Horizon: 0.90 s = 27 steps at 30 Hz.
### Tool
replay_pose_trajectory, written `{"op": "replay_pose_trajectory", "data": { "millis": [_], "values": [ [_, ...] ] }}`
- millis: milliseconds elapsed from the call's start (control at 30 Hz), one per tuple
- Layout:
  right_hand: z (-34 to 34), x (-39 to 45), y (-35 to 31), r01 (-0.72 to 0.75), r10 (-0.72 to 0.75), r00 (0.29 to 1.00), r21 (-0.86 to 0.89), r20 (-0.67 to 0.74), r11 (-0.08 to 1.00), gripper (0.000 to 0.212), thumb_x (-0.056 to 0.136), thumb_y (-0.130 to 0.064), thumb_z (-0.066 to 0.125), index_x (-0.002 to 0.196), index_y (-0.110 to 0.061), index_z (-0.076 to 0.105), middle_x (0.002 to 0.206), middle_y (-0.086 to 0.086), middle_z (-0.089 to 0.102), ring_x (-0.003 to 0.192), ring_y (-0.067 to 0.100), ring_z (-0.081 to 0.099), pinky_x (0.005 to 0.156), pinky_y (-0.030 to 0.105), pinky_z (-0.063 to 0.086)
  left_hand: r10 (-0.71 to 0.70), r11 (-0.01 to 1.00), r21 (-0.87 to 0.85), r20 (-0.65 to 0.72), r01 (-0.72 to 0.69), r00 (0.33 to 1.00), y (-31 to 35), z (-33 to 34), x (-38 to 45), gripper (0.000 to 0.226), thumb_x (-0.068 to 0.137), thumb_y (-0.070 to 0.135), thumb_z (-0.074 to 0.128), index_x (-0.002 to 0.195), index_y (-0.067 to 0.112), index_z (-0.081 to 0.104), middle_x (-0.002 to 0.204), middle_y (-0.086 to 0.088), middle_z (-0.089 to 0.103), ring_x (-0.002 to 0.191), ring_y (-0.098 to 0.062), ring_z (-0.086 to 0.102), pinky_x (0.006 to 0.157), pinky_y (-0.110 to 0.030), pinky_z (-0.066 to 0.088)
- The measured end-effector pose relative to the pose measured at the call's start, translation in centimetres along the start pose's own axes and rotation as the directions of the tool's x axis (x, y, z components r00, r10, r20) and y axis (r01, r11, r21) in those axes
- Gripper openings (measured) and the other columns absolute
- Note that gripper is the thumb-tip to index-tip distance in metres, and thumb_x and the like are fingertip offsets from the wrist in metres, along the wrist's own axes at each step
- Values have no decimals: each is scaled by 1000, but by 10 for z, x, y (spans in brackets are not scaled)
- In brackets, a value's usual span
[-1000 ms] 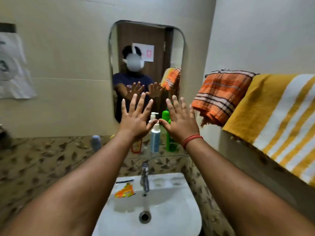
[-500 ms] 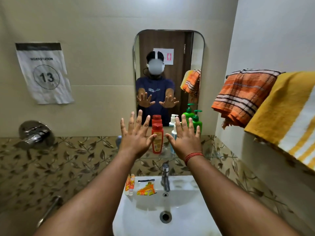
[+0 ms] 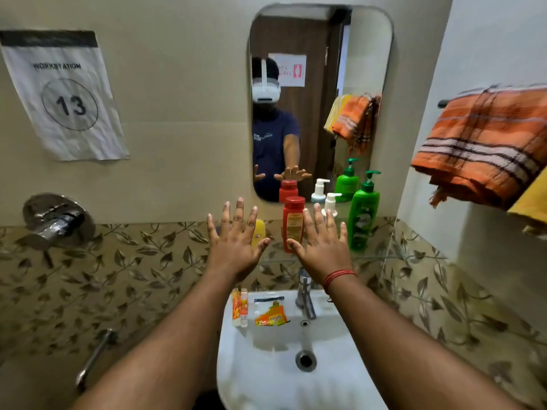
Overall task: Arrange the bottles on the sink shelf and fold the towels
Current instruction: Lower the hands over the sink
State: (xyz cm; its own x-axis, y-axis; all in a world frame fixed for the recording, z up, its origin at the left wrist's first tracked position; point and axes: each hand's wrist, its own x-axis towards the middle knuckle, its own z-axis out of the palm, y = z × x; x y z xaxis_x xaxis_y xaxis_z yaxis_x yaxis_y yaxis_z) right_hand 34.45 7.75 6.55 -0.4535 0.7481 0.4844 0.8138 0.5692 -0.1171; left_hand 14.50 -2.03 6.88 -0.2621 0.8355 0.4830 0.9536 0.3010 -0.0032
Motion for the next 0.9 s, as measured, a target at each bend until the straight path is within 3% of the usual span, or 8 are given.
{"op": "replay_pose_trajectory", "data": {
  "millis": [167,367,533,633,733,833,900],
  "values": [
    [55,-28,-14,109,-107,987,-10,121,994,81,91,-75,8,158,-30,2,167,0,-4,154,28,-1,121,58,5,-64,996,-49,92,69,994,-15,53,-25,81,89,76,-4,157,34,-15,164,-2,-30,152,-29,-23,118,-64,-13],
    [132,-72,-10,185,-186,931,34,313,982,79,93,-71,22,158,-26,18,167,2,10,153,28,8,121,53,9,-187,979,-24,274,201,944,-16,119,-72,85,89,74,4,161,29,8,170,-6,-2,156,-32,-3,119,-66,-1],
    [182,-87,1,173,-221,875,147,431,974,77,96,-64,33,158,-23,17,166,4,13,153,28,9,123,46,12,-300,952,76,409,296,862,-16,159,-96,81,93,74,8,161,31,1,170,-5,-2,155,-31,-1,120,-64,3],
    [209,-94,-2,-42,-117,847,285,518,958,74,97,-55,44,156,-17,21,163,7,23,150,26,21,122,39,22,-368,925,115,508,362,779,-15,179,-102,77,98,68,24,161,30,0,170,-6,1,155,-31,2,120,-63,3],
    [229,-101,-9,-453,111,769,414,630,789,62,98,-46,51,147,-12,36,150,9,44,138,26,42,111,36,37,-437,870,100,609,483,661,-16,198,-106,73,100,60,35,160,26,13,168,-6,15,155,-30,11,121,-61,5],
    [253,-91,-16,-819,344,529,363,776,444,62,98,-42,55,143,-3,38,144,17,50,130,34,49,100,35,40,-493,809,73,625,584,605,-20,218,-105,58,100,53,43,149,22,39,157,-5,40,148,-29,30,120,-59,13],
    [270,-81,-18,-930,416,365,302,833,211,65,96,-43,56,143,-1,37,142,19,51,127,36,51,95,36,41,-515,793,68,605,605,607,-21,233,-103,49,99,50,46,138,21,51,145,-4,52,139,-28,41,118,-55,21]
  ]
}}
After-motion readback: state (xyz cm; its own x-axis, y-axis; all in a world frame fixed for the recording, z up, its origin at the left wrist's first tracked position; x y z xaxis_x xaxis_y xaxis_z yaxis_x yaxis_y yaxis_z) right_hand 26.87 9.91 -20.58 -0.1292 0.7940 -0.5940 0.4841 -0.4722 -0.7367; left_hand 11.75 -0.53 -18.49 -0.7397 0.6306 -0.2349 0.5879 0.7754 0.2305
